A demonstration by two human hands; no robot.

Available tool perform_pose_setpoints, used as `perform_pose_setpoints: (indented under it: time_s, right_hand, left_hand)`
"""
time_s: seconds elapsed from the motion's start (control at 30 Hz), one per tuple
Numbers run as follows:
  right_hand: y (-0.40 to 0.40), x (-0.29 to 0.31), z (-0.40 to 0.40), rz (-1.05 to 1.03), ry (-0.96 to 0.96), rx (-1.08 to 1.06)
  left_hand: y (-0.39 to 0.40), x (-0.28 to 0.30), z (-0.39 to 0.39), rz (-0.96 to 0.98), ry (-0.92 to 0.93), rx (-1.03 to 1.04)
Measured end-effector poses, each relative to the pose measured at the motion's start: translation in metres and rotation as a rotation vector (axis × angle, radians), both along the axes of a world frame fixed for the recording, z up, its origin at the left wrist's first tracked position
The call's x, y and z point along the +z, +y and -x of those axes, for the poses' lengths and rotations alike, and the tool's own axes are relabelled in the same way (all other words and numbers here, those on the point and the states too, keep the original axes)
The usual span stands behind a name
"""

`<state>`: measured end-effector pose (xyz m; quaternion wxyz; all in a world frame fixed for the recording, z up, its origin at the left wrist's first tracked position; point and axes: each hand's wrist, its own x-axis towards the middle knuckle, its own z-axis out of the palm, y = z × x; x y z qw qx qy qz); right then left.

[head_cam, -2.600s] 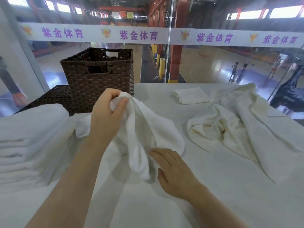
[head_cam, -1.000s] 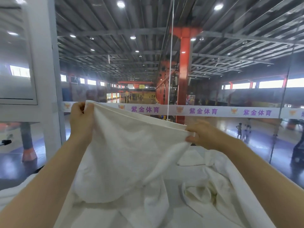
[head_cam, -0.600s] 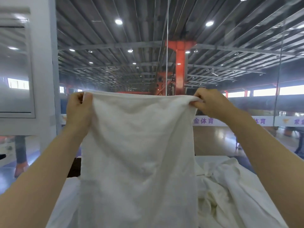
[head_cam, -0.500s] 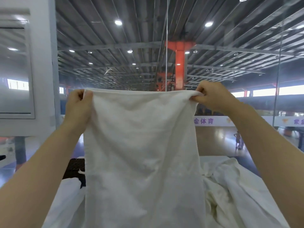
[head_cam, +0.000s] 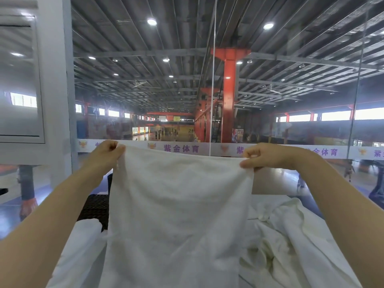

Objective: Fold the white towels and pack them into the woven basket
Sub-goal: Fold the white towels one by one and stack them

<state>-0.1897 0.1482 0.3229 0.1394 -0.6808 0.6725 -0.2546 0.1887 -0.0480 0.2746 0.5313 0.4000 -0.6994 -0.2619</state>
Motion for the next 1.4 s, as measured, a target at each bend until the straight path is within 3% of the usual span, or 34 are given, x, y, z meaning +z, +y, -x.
perform_pose_setpoints:
  time_s: [0.07,0.2,0.5,0.6,0.73,0.83,0.93,1.0,1.2,1.3,1.4]
  right_hand:
    - [-0.007,-0.003,-0.001,-0.109,-0.007,0.008]
    - [-0.02,-0.008,0.002,-0.081,0.031,0.014]
    - [-0.033,-0.014,0.007,-0.222,0.098,0.01]
    - [-0.038,-0.016,0.008,-0.14,0.091,-0.034]
    - [-0.043,-0.012,0.011,-0.052,-0.058,-0.035]
    - [-0.056,-0.01,0.006,0.06,0.04,-0.119]
    - [-0.074,-0.007,-0.007,0.236,0.104,-0.214]
    - [-0.088,-0.004,-0.011,0.397,0.026,-0.28]
    - [-0.103,0.014,-0.013,0.804,-0.342,-0.26]
    - [-0.092,0.019,-0.006,0.806,-0.394,-0.187]
    - [-0.07,0.017,0.011,0.605,-0.409,-0.059]
  left_hand:
    - [-0.006,-0.005,0.0,-0.008,-0.105,0.045]
    - [-0.016,-0.015,0.002,-0.041,-0.18,0.121]
    - [-0.037,-0.022,-0.003,-0.095,-0.062,0.075]
    - [-0.046,-0.02,-0.006,-0.08,-0.057,0.1]
    - [-0.056,-0.015,-0.005,-0.051,-0.122,0.144]
    - [-0.065,-0.008,-0.002,-0.072,-0.163,0.173]
    - [-0.073,-0.001,0.002,-0.206,0.025,0.126]
    - [-0.078,0.004,0.005,-0.23,0.172,0.092]
    - [-0.076,0.024,0.012,0.042,0.431,0.039]
    - [-0.068,0.024,0.011,0.174,0.449,0.021]
    - [-0.054,0.015,-0.004,0.163,0.27,0.013]
